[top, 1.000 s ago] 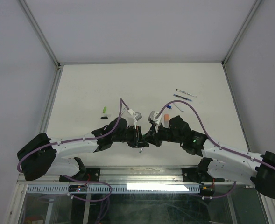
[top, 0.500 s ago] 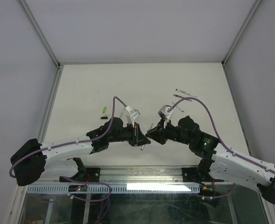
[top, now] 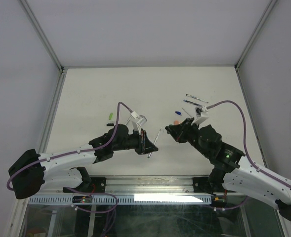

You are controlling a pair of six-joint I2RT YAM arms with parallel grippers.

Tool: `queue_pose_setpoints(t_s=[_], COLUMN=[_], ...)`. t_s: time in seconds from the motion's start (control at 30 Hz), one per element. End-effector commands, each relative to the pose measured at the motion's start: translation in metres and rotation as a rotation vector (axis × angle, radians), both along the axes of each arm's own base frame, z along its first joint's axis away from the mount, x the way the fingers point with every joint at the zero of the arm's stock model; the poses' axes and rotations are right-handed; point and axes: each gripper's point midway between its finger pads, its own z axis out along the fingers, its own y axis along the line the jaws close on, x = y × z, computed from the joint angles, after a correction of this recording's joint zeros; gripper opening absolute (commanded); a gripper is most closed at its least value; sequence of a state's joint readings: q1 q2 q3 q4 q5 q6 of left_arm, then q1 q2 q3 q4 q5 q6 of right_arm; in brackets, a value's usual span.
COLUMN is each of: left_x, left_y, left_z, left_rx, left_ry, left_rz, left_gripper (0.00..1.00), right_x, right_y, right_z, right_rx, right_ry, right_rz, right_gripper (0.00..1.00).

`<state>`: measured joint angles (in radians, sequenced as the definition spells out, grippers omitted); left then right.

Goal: Insert the pens into the pen caps
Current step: Insert the pen cap onto the pen.

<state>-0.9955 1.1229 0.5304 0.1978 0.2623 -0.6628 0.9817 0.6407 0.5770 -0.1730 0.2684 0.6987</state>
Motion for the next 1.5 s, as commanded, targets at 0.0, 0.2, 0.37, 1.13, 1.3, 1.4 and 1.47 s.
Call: queue_pose_setpoints(t_s=[0.0,0.2,0.37,1.13,1.3,1.4,1.47], left_x=[0.003,-0.001,-0.004,-0.009,-0.008,-0.008,-0.008], left_y=[-0.007,-0.009,-0.011,-0.017,-0.018,-0.018,-0.018], left_z=[0.035,0.038,0.041,0.041,0.041,0.042,0.041], left_rx=[-0.067,-0.076,-0.093,-0.102,-0.106,-0.107,-0.106], left_ry=[-0.094,-0.105,-0.112,-0.094,-0.092,-0.094,-0.095], left_rz=[-0.02,-0.052,-0.076,-0.113,-0.114,-0.115,-0.114], left_gripper=[0.0,0.0,0.0,0.0,0.0,0.0,0.0], right_x=[0.023,0.024,0.026,0.03,0.03,0.029,0.028], right_y=[-0.028,-0.019,-0.015,0.002,0.005,0.007,0.007], right_z=[0.023,0.029,0.034,0.02,0.017,0.016,0.015], right_rx=[0.246,0.412,0.491,0.453,0.442,0.439,0.437], right_ry=[0.08,0.159,0.195,0.236,0.244,0.248,0.25], right_rz=[-0.287,-0.3,-0.314,-0.294,-0.284,-0.276,-0.272], right_gripper=[0.0,0.0,0.0,0.0,0.0,0.0,0.0])
